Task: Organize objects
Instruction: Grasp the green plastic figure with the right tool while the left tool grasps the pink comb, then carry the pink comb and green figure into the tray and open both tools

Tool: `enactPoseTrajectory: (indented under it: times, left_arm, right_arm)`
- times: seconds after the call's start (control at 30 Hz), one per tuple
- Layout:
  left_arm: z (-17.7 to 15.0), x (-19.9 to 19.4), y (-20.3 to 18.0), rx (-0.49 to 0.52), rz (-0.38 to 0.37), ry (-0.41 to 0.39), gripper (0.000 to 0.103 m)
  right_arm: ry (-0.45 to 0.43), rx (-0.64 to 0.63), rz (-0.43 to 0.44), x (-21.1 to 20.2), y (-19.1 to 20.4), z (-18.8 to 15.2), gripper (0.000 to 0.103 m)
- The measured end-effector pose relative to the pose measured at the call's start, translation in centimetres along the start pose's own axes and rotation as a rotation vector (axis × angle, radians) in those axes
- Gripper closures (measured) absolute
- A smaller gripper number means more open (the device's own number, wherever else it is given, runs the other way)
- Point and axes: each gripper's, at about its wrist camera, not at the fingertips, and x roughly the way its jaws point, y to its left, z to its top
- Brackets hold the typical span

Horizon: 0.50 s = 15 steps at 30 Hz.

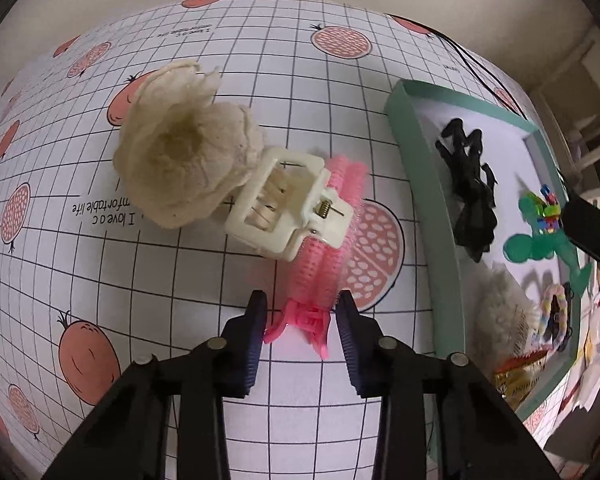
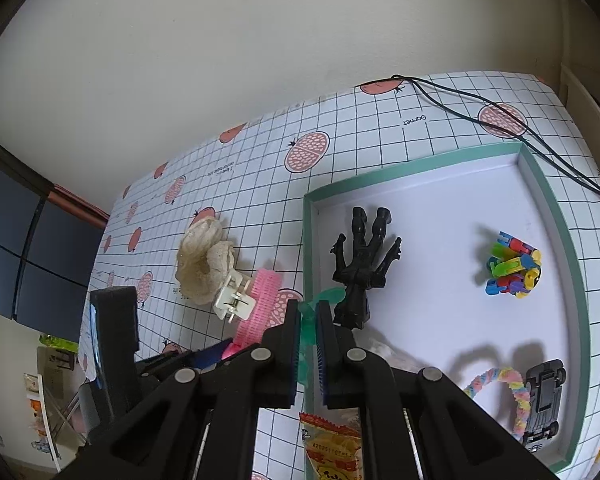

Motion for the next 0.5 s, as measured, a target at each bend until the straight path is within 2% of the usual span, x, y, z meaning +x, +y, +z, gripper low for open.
enactPoseTrajectory:
  times: [0.1,0.2,0.5]
  left_arm:
    - [0.0,-0.1,0.5,-0.029,-0.09,0.02,0.073]
    - [0.1,-0.3,1.2,-0.064,-0.163,0.025,0.073]
    - [0.3,-3.7,1.5,-0.081,-0.257,-0.046,0.073]
  right_arm:
    - [-0.002,0.002,0.004,-0.1,0.0,0.0,0.095]
    - [-0.006,0.002,0.004,-0.3,0.0,0.1,0.095]
    - [-0.025,0.005,0.02,-1.3,-0.1,0.4,0.095]
